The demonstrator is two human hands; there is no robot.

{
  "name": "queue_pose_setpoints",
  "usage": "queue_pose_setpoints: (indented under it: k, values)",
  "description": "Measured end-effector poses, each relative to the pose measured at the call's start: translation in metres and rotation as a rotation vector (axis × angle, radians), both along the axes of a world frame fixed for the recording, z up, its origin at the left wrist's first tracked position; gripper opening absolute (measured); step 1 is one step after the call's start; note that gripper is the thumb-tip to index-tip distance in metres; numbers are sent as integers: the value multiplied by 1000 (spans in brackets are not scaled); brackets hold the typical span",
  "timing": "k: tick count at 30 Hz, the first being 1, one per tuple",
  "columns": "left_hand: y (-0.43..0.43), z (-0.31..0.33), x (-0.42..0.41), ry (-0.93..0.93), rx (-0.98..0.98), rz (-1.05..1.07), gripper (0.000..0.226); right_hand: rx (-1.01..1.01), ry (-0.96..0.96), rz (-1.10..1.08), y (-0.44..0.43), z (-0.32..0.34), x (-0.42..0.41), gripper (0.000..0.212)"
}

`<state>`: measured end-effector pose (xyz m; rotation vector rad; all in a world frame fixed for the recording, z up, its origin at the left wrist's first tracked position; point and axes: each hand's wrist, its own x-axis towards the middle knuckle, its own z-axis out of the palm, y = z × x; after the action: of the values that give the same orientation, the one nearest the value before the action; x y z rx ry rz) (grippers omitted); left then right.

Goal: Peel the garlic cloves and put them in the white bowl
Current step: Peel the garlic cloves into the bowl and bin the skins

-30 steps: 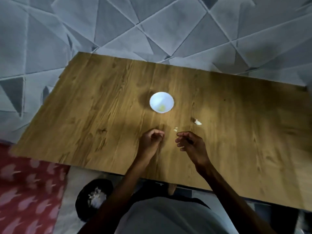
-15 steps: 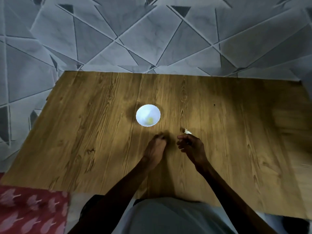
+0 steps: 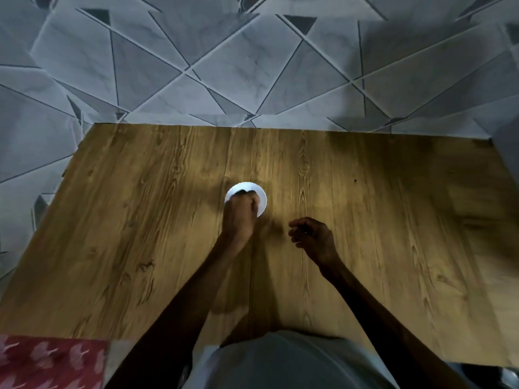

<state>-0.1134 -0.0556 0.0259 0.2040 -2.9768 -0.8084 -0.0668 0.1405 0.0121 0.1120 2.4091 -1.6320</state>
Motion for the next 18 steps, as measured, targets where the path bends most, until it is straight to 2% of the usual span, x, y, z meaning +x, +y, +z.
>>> queue_pose_setpoints:
  k: [6,9,12,14,16,18]
  values:
    - [-17,-13,-32,-257,-67,-4,23,79,44,-8,10,-4,-10,18]
    - [-14,-16,-31,-248,-48,-20,25,154,100,-29,25,-7,-12,19]
    - [-6,-8,-23,-207,-21,-13,27,343,215,-31,47,-15,-14,25]
    - [7,2,-13,-118,-11,-61,24,450,215,-23,59,-20,-13,30]
    - [24,8,1,-65,124,-86,18,490,224,17,63,-23,-13,35]
    - [40,0,13,-128,371,-127,15,521,300,100,58,-25,-15,33]
